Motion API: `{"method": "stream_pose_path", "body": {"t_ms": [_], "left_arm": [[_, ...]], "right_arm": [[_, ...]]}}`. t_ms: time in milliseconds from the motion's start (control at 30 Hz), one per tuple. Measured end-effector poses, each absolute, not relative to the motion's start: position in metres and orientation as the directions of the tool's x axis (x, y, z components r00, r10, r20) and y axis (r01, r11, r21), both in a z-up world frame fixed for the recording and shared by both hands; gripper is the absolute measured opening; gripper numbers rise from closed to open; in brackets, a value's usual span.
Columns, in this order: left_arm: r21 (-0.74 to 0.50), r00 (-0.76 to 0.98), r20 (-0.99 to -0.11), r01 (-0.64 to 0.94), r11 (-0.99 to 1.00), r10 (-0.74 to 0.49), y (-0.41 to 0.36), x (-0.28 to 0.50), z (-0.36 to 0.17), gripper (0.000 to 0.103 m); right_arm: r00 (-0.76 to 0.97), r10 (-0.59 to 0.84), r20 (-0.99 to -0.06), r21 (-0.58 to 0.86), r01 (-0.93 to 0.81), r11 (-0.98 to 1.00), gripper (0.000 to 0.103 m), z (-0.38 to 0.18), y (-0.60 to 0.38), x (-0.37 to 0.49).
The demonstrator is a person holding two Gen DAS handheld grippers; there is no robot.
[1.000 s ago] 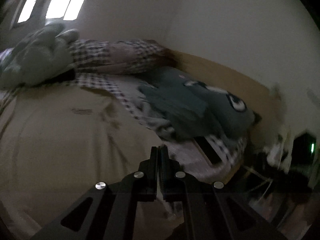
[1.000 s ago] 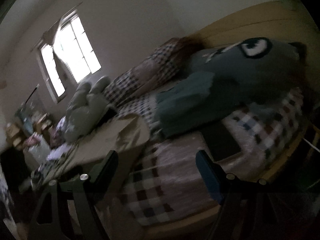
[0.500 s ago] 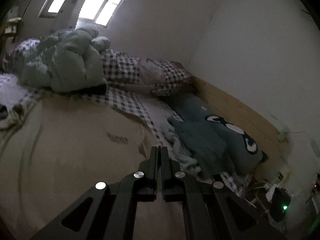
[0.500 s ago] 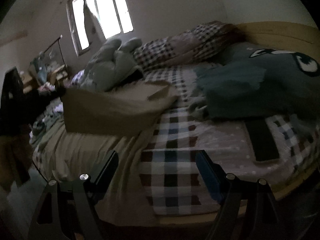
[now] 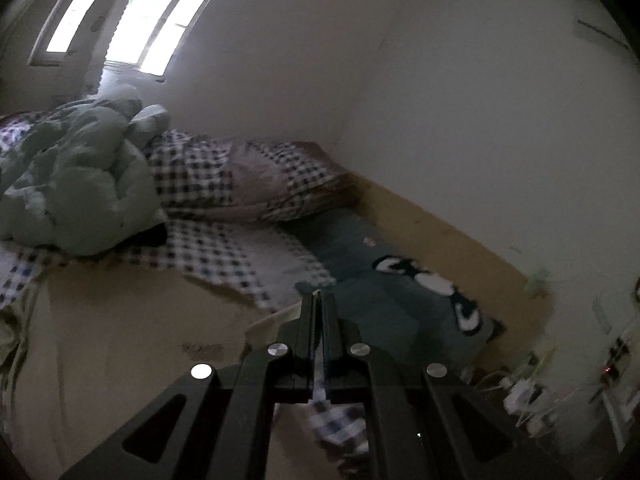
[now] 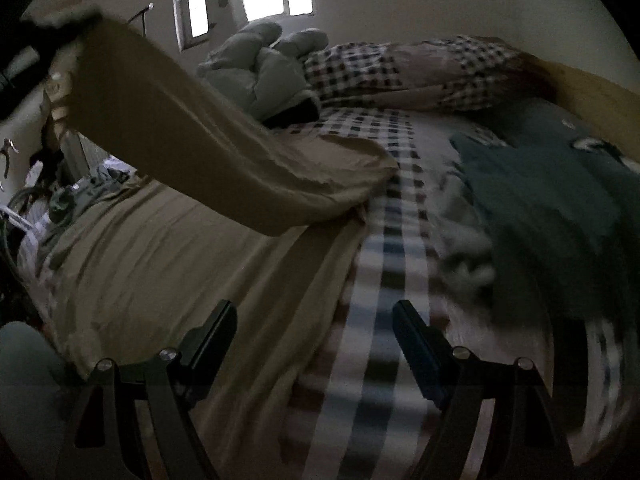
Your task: Fold clothes
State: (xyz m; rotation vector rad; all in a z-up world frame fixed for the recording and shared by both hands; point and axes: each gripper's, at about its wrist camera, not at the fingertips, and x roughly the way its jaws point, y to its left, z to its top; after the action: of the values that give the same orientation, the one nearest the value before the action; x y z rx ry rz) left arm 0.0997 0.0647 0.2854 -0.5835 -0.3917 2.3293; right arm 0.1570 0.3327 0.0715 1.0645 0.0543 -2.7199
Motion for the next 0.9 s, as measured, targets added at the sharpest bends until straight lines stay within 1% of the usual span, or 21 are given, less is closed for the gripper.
{"method": "stream_pose_path", "body": {"t_ms": [133, 200, 267, 367, 467, 567, 600, 633, 667, 700, 733, 867, 900], "left_arm": [[-0.479, -0.649, -0.267, -0.552, -0.682, 0.712, 0.063, 0.078, 0.307, 0.001], [-0.498, -0.653, -0.257, -0.543, -0.677, 0.713, 0.061, 0.068, 0.315, 0.001], [-0.512, -0.659, -0.250, -0.532, -0.674, 0.710, 0.058, 0.059, 0.321, 0.001], [-0.537, -0.665, -0.243, -0.514, -0.669, 0.706, 0.051, 0.043, 0.327, 0.001], [-0.555, -0.667, -0.247, -0.497, -0.667, 0.703, 0.045, 0.029, 0.331, 0.001], [-0.557, -0.673, -0.258, -0.483, -0.675, 0.694, 0.040, 0.019, 0.333, 0.001], [-0.556, -0.676, -0.264, -0.477, -0.681, 0.688, 0.039, 0.014, 0.332, 0.001], [-0.554, -0.679, -0.269, -0.470, -0.687, 0.683, 0.037, 0.010, 0.332, 0.001], [-0.553, -0.683, -0.275, -0.464, -0.692, 0.677, 0.035, 0.005, 0.331, 0.001], [-0.551, -0.686, -0.281, -0.457, -0.698, 0.671, 0.034, 0.001, 0.330, 0.001], [-0.550, -0.689, -0.287, -0.450, -0.704, 0.665, 0.032, -0.003, 0.329, 0.001], [-0.553, -0.732, -0.311, -0.380, -0.742, 0.606, 0.006, -0.027, 0.313, 0.001], [-0.553, -0.742, -0.317, -0.362, -0.751, 0.591, 0.000, -0.033, 0.309, 0.001]], "right_arm": [[-0.656, -0.202, -0.727, 0.043, 0.250, -0.967, 0.083, 0.054, 0.322, 0.104], [-0.639, -0.174, -0.749, 0.024, 0.236, -0.971, 0.083, 0.044, 0.321, 0.079], [-0.634, -0.166, -0.755, 0.034, 0.214, -0.976, 0.083, 0.037, 0.324, 0.059], [-0.629, -0.190, -0.754, 0.083, 0.195, -0.977, 0.083, 0.032, 0.328, 0.030], [-0.629, -0.190, -0.754, 0.077, 0.203, -0.976, 0.083, 0.029, 0.324, 0.008], [-0.624, -0.176, -0.762, 0.038, 0.228, -0.973, 0.081, 0.025, 0.316, -0.010], [-0.621, -0.167, -0.765, 0.023, 0.234, -0.972, 0.078, 0.023, 0.314, -0.015], [-0.615, -0.159, -0.772, 0.014, 0.234, -0.972, 0.068, 0.020, 0.313, -0.020], [-0.606, -0.150, -0.781, 0.008, 0.231, -0.973, 0.062, 0.017, 0.313, -0.026], [-0.595, -0.143, -0.791, 0.005, 0.228, -0.974, 0.052, 0.013, 0.313, -0.031], [-0.584, -0.136, -0.800, 0.001, 0.226, -0.974, 0.048, 0.009, 0.313, -0.035], [-0.551, -0.134, -0.824, 0.004, 0.231, -0.973, 0.042, -0.006, 0.314, -0.048], [-0.551, -0.134, -0.824, 0.007, 0.227, -0.974, 0.038, -0.006, 0.316, -0.049]]}}
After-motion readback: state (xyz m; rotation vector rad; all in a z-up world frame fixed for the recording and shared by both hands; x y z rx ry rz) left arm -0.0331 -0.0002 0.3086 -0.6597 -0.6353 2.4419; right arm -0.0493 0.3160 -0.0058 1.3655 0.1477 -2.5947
